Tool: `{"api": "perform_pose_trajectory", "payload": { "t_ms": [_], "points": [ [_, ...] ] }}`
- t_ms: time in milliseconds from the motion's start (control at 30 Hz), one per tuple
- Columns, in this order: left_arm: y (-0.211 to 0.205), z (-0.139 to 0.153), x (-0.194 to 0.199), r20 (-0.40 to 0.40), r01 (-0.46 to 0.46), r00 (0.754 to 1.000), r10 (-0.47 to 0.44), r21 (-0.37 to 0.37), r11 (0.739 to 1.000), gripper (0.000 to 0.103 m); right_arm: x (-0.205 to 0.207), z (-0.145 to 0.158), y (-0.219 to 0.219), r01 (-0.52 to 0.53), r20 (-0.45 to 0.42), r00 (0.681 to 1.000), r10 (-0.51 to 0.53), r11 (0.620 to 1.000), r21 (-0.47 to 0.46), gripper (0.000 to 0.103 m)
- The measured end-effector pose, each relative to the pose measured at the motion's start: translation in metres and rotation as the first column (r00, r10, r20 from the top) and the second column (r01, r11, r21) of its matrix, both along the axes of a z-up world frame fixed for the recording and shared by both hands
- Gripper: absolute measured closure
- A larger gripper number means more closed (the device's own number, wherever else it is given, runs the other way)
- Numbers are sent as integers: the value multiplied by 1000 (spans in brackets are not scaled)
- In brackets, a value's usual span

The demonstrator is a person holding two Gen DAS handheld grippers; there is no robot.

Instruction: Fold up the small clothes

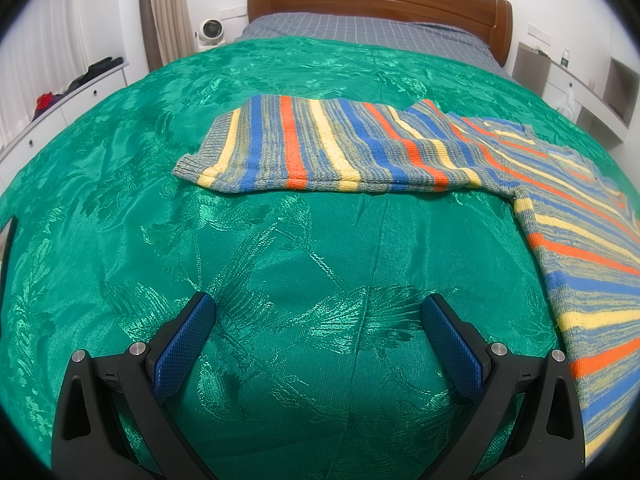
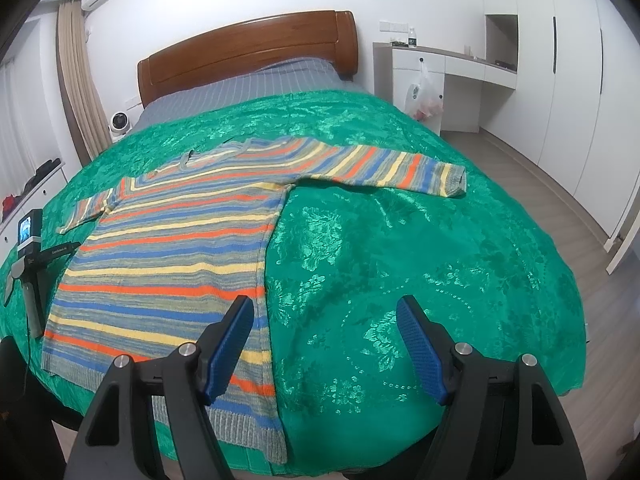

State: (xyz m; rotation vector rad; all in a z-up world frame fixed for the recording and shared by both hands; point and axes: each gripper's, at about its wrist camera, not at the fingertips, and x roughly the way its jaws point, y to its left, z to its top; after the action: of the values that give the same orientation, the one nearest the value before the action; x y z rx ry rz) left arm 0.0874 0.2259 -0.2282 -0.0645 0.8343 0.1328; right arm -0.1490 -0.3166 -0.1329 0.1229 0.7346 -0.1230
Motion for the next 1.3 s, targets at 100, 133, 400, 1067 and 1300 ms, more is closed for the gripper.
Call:
{"api": "perform_pose_trajectory", "payload": {
  "t_ms": [100, 133, 400, 1067, 1300],
  "points": [
    [0, 0, 0, 0, 0, 1000, 0, 0, 1000, 0, 0, 0, 0, -1, 1, 1000, 1, 1000, 1, 30],
    [0, 0, 0, 0, 0, 1000, 0, 0, 1000, 0, 0, -1, -1, 1, 2, 1000, -1, 1000, 2, 30],
    [0, 0, 0, 0, 0, 1000, 0, 0, 1000, 0, 0, -2, -2, 14, 7, 1000, -14, 1000, 13, 30],
    [0, 0, 0, 0, 0, 1000, 0, 0, 1000, 0, -4, 3, -4, 22, 19, 1000, -22, 1000, 20, 30],
    [0, 0, 0, 1, 0, 1000, 0, 0, 1000, 0, -7, 5, -5, 26, 27, 999, -27, 999, 20, 30]
  ]
}}
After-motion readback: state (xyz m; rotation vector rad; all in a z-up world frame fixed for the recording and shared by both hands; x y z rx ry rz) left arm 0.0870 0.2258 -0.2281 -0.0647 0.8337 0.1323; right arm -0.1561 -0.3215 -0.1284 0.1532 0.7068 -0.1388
